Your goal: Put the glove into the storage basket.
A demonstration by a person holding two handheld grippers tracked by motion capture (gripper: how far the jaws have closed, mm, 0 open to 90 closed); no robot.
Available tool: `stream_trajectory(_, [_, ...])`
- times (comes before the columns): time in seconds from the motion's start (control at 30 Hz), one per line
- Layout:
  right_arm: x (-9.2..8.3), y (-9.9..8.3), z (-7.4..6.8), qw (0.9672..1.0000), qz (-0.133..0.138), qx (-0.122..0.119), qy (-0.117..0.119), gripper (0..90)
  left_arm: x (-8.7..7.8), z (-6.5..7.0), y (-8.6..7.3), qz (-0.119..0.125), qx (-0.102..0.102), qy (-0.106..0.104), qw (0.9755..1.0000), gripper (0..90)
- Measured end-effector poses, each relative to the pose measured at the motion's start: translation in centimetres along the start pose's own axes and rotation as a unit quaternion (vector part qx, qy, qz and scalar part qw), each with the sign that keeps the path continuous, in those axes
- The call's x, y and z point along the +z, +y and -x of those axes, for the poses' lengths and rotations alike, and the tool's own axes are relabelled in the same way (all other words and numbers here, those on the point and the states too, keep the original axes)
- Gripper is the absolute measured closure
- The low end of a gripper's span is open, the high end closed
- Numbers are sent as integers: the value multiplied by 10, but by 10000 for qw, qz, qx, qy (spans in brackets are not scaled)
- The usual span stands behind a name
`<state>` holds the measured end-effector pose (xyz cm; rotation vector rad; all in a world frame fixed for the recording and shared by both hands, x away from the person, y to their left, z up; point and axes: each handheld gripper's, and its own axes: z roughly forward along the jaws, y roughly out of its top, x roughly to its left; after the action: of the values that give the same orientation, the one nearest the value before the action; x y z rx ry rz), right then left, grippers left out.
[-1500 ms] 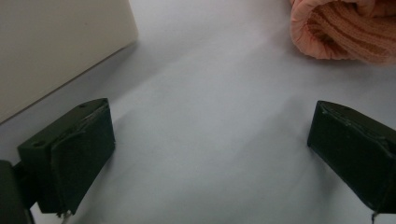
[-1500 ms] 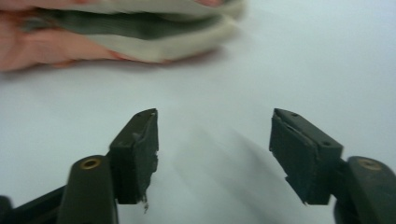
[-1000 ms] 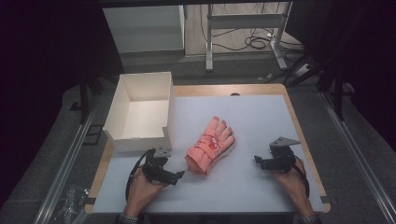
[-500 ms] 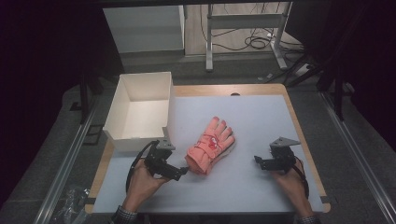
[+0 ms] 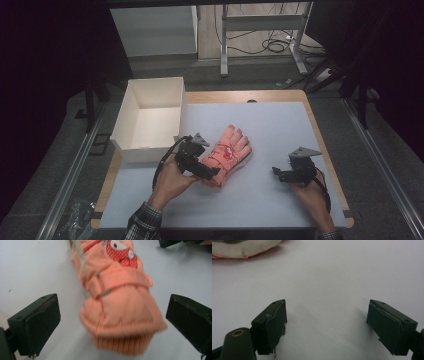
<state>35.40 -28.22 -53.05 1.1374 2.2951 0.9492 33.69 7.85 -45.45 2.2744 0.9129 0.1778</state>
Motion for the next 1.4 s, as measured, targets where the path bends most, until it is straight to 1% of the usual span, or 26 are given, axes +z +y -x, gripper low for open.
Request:
stream_trajectory(0.07, [0,0,0,10000,-1,-3,-1,167,8,1,6,-95,34,65,9999,0])
stream_trajectory(0.13, [0,0,0,10000,-1,2,0,166,16,0,11,-183,47,57,9998,0])
stream_trajectory(0.23, [0,0,0,10000,0,-1,-1,167,27,0,17,-298,41,104,9995,0])
stream_trajectory(0.3, [0,0,0,10000,-1,4,-2,167,36,0,20,-369,17,-11,9993,0])
stream_trajectory(0.33, [0,0,0,10000,1,-1,-2,167,40,1,22,-415,14,-9,9991,0])
stream_trajectory(0.43, [0,0,0,10000,-1,8,-1,167,52,4,24,-610,75,118,9980,0])
stream_trajectory(0.47, [0,0,0,10000,2,-3,-3,166,56,5,24,-667,83,139,9976,0])
stream_trajectory(0.5, [0,0,0,10000,3,-3,-4,167,60,6,24,-718,58,113,9973,0])
stream_trajectory(0.53, [0,0,0,10000,3,-4,-5,166,64,7,23,-781,70,136,9968,0])
stream_trajectory(0.6, [0,0,0,10000,3,-6,-4,167,71,9,22,-911,119,299,9953,0])
stream_trajectory(0.67, [0,0,0,10000,2,-4,-4,167,78,9,20,-1019,127,280,9943,0])
stream_trajectory(0.77, [0,0,0,10000,1,-12,-5,167,86,11,18,-1196,162,354,9921,0])
stream_trajectory(0.87, [0,0,0,10000,3,-3,-3,166,90,13,16,-1275,174,411,9908,0])
stream_trajectory(0.9, [0,0,0,10000,3,-3,-2,167,93,14,15,-1326,185,424,9901,5])
stream_trajectory(0.93, [0,0,0,10000,3,-3,-3,166,94,15,15,-1396,257,471,9888,5])
stream_trajectory(0.97, [0,0,0,10000,4,-5,-2,166,96,16,14,-1414,268,524,9882,9])
stream_trajectory(1.03, [0,0,0,10000,3,-4,-3,167,97,17,14,-1477,241,499,9875,23])
stream_trajectory(1.1, [0,0,0,10000,1,-3,-4,166,96,14,15,-1499,165,360,9879,68])
stream_trajectory(1.13, [0,0,0,10000,3,-5,-2,166,94,14,15,-1476,162,345,9883,89])
stream_trajectory(1.17, [0,0,0,10000,1,-3,-3,166,93,14,15,-1469,173,334,9884,138])
stream_trajectory(1.2, [0,0,0,10000,2,-4,-3,166,91,15,16,-1499,248,296,9879,176])
stream_trajectory(1.23, [0,0,0,10000,2,-5,-5,166,90,15,17,-1497,281,264,9880,231])
stream_trajectory(1.3, [0,0,0,10000,2,-5,-4,166,88,19,17,-1475,471,211,9877,336])
stream_trajectory(1.37, [0,0,0,10000,4,-5,-5,166,86,19,17,-1441,561,158,9878,386])
stream_trajectory(1.4, [0,0,0,10000,4,-6,-4,166,85,18,17,-1415,591,93,9881,398])
